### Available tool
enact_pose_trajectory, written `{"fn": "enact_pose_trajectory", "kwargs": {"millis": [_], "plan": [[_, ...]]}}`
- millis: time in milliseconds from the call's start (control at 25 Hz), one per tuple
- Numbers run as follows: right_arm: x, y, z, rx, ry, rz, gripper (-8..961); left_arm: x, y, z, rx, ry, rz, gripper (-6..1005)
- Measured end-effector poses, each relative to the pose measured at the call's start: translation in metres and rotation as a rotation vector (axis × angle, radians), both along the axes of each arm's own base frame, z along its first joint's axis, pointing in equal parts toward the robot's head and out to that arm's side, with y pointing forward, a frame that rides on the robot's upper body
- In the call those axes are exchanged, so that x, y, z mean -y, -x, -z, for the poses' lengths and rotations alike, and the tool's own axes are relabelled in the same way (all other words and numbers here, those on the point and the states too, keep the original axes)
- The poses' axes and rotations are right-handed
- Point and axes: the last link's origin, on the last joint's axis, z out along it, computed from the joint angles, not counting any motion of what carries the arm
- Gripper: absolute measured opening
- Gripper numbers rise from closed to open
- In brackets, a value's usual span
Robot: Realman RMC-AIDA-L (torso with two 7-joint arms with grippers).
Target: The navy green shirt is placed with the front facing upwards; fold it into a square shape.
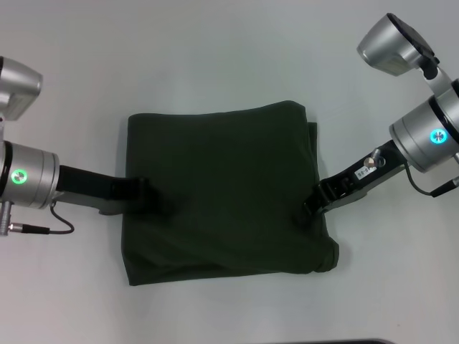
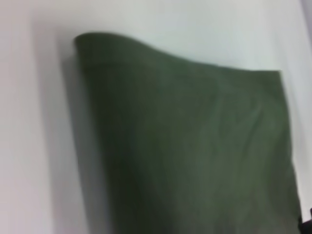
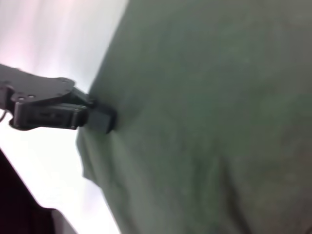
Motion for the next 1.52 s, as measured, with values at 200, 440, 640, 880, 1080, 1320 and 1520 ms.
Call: {"fn": "enact_pose_trajectory", "kwargs": {"millis": [200, 440, 640, 880, 1080, 1320, 1520], "plan": [[-0.004, 0.000, -0.005, 0.002, -0.018, -0.003, 0, 0.000, -0.003, 0.001, -0.005, 0.031, 0.011, 1], [-0.024, 0.020, -0.043, -0.107, -0.143, -0.038, 0, -0.011, -0.027, -0.023, 0.114, -0.015, 0.069, 1], [-0.045, 0.015, -0.047, -0.103, -0.291, -0.016, -1, -0.029, -0.042, -0.017, 0.111, -0.053, 0.070, 0], [-0.055, 0.013, -0.031, -0.132, -0.342, 0.067, -1, -0.062, -0.046, -0.005, 0.063, -0.157, 0.018, 0], [-0.058, 0.020, -0.018, -0.121, -0.308, 0.077, -1, -0.072, -0.048, -0.007, 0.038, -0.193, 0.005, 0], [-0.062, 0.013, -0.007, -0.036, -0.323, 0.079, -1, -0.074, -0.037, -0.007, -0.026, -0.178, -0.021, 0], [-0.066, 0.012, -0.005, -0.015, -0.349, 0.073, 0, -0.073, -0.032, -0.003, -0.072, -0.167, -0.014, 0]]}}
